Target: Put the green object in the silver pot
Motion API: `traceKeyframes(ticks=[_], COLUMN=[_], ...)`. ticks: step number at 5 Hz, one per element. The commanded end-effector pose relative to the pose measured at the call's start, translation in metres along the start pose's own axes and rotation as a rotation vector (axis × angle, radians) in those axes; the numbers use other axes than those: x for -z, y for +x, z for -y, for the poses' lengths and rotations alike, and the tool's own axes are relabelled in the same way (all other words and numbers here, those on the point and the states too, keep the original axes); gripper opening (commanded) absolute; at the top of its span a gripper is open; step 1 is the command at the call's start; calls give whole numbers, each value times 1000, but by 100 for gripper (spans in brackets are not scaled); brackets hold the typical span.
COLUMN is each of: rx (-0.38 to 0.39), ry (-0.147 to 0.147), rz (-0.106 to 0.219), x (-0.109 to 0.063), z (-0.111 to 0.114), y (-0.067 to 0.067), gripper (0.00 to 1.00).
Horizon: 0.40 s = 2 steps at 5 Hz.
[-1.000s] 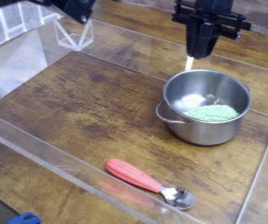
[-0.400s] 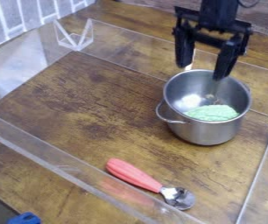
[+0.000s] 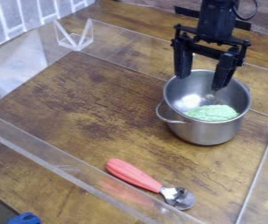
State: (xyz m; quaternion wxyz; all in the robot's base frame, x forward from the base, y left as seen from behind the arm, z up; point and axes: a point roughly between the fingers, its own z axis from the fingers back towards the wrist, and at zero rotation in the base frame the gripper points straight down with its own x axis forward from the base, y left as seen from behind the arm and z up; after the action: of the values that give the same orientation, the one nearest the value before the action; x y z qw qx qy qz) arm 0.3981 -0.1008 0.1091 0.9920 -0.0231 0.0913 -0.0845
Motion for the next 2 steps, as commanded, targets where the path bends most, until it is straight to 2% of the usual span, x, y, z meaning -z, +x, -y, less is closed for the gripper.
traceKeyframes(ticks=[1,2], rx=[-48,-83], ry=[-25,-41], rz=[64,32], x=[-22,-8], z=[-11,-15], y=[-7,-6], gripper=[100,100])
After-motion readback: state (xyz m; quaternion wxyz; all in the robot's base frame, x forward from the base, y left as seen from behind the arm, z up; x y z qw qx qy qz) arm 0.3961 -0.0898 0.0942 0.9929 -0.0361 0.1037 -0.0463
